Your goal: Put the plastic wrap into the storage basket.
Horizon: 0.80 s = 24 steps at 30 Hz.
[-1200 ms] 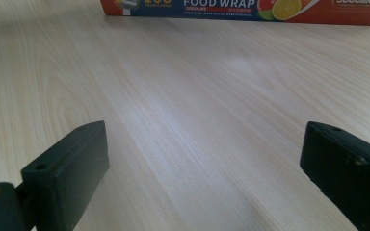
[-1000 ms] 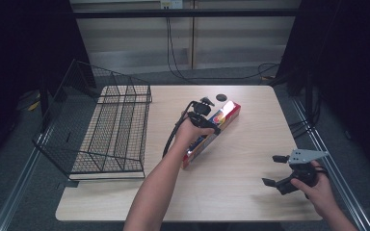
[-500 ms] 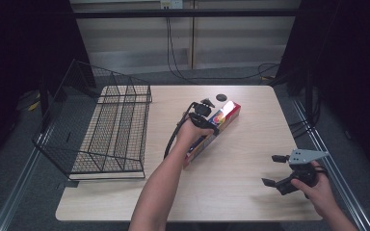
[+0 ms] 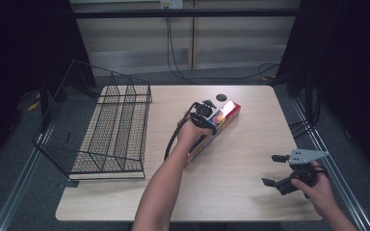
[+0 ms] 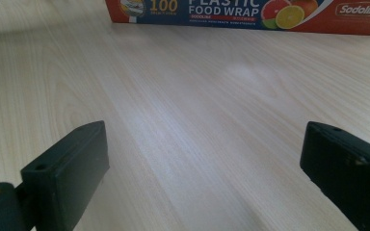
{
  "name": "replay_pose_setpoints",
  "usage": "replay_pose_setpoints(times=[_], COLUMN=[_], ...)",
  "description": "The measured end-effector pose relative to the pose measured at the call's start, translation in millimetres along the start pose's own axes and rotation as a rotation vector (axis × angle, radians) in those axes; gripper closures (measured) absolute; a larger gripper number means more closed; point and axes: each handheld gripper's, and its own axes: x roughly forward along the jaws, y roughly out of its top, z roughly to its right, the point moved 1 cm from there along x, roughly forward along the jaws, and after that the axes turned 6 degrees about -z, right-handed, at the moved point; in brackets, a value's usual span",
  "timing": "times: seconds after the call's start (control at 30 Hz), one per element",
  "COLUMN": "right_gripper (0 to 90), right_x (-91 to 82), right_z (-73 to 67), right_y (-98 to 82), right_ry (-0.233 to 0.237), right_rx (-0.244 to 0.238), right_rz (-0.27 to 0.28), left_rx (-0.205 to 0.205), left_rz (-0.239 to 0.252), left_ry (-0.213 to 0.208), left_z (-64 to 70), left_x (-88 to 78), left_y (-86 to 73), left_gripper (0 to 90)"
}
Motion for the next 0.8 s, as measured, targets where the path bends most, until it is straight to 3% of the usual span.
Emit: replay_pose_setpoints(times=[0.27,0.4,0.57,0.8], right_gripper=[2.8,2.8,2.8,2.8], right_x=[0.3,0.3,-0.6,-1.2], right_z=[-0.1,-0.3,0.8,1.3], right_y=[0.1,0.2,-0.2,-0.2], right_ry=[-0.002,0.001,-0.004,-0.003], right_rx=[0.003,0.003,0.006,0.006], right_rz=[-0.002,-0.001,0.002,0.007], left_rx=[-0.023,-0.064,-0.077,-0.107], left_rz=[-0.036,-0.108,-0.163,-0.187], left_ry=[0.003,-0.002,0.003,-0.009], left_z=[0.2,1.8,4.2,3.7], left_x=[-0.1,-2.8,-5.2,-15.5], left_y=[4.3,8.8,11.2,8.3], left_gripper=[41.0,42.8,44.7,46.7])
